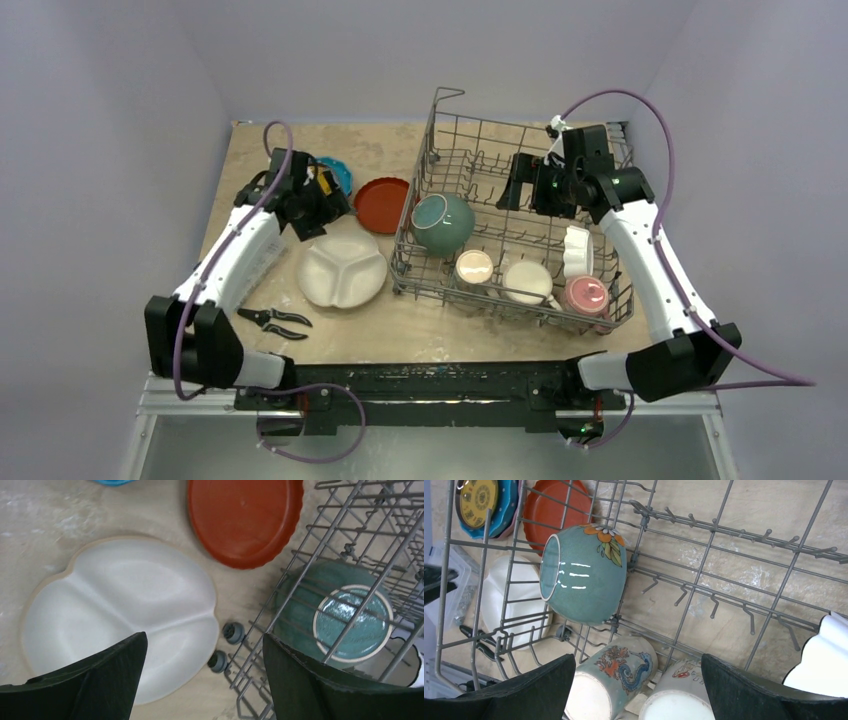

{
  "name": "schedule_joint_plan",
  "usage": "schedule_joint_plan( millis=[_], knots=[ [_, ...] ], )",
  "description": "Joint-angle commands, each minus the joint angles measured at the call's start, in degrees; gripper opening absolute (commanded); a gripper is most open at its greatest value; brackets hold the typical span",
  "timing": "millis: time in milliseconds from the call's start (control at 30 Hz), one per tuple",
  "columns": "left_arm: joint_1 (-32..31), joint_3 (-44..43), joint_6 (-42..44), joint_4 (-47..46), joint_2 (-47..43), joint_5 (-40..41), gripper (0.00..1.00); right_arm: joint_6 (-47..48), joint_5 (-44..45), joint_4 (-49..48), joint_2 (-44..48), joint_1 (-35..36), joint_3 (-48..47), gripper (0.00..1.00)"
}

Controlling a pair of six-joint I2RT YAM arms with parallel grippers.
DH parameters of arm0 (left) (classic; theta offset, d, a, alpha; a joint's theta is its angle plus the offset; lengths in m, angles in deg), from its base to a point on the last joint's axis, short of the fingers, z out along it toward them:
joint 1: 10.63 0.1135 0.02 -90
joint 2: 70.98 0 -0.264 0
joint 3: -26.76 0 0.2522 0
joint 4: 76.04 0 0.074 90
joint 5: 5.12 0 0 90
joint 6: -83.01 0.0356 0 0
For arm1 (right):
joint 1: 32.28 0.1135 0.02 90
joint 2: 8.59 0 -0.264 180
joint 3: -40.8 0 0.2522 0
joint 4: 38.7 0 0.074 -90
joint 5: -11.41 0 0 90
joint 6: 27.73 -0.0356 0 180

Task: Load the mixed dishes into the dish rack
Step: Pick up the plate at the center of the board.

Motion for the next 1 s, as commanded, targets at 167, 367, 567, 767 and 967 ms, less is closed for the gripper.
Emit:
schedule_joint_plan(
  millis=[167,367,567,767,967],
  knots=[
    [-1.7,-10.6,5.3,-14.9,19.2,1.7,0.72,-0.1,-1.8,1.8,-3.7,0.1,-5.0,0.98],
    [-3.7,-13.6,6.0,-12.7,26.0,9.4,0.66,1.2,0.6,2.6,-5.6,0.1,-6.6,0.98],
    [-4.3,-17.5,5.3,-12.4,32.3,10.8,0.58,1.0,1.3,2.6,-7.7,0.1,-7.7,0.98],
    [-4.4,-21.6,2.7,-11.9,38.5,10.5,0.52,1.1,3.0,2.8,-9.3,0.1,-9.1,0.98],
    [-5.1,-24.3,2.5,-12.3,41.7,10.0,0.3,1.1,4.2,4.1,-10.3,0.1,-10.7,0.98]
  ],
)
